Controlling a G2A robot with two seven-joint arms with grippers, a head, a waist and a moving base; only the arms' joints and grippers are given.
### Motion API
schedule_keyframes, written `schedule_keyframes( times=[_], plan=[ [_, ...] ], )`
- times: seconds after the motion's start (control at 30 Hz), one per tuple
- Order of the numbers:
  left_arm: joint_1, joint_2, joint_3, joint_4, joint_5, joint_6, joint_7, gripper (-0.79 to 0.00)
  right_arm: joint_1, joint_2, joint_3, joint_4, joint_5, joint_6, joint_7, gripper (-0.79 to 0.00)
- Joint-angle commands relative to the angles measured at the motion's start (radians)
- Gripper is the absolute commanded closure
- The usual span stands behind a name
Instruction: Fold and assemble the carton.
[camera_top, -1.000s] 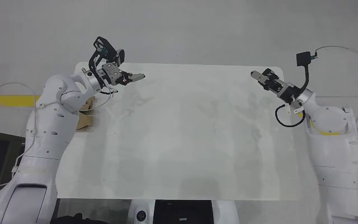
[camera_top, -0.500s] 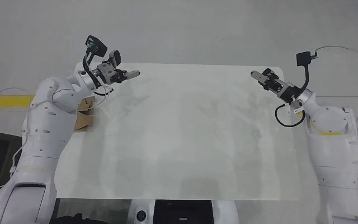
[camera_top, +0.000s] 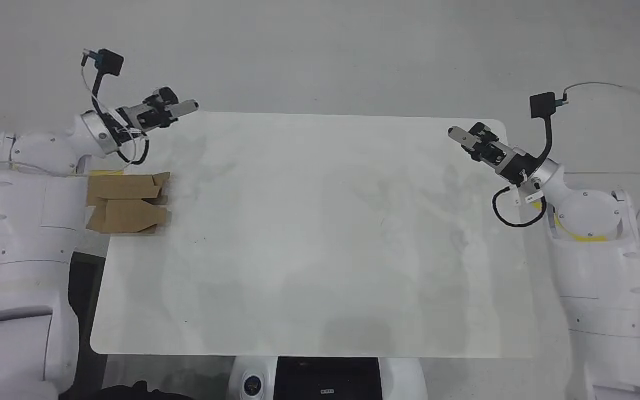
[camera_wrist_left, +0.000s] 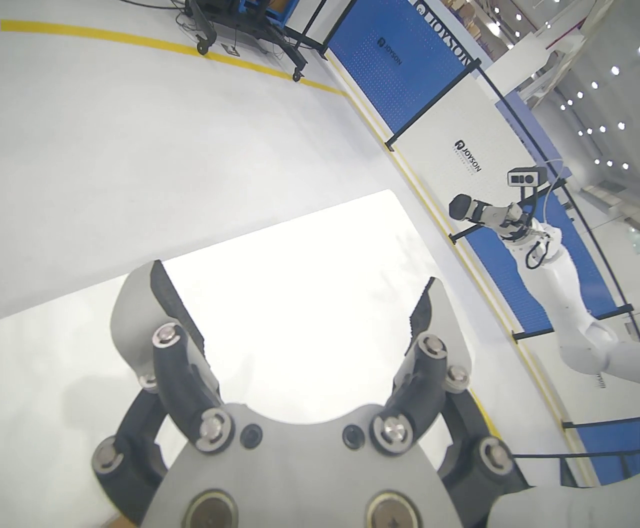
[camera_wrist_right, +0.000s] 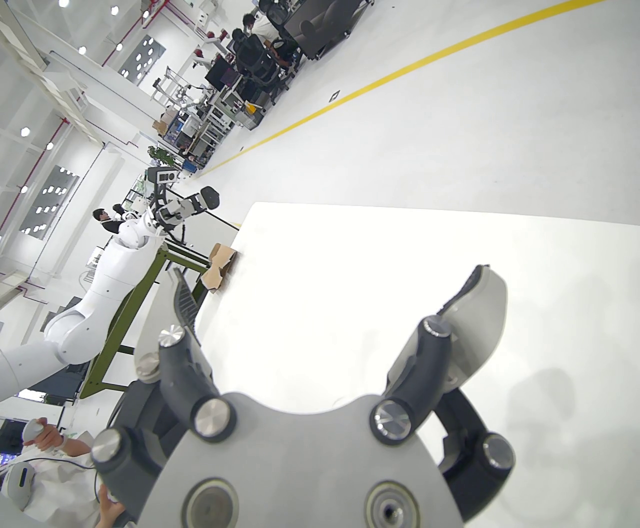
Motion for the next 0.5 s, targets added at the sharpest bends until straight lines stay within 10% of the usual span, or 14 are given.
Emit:
schedule_keyframes(
  times=[0.0, 0.47],
  plan=[
    [-0.023, 0.003, -0.001, 0.051, -0.03, 0.008, -0.041, -0.785, 0.0, 0.0, 0.0, 0.0, 0.0, 0.0, 0.0, -0.785],
    [-0.145, 0.059, -0.052, 0.326, -0.018, -0.013, -0.096, -0.785, 0.0, 0.0, 0.0, 0.0, 0.0, 0.0, 0.0, -0.785]
  ],
)
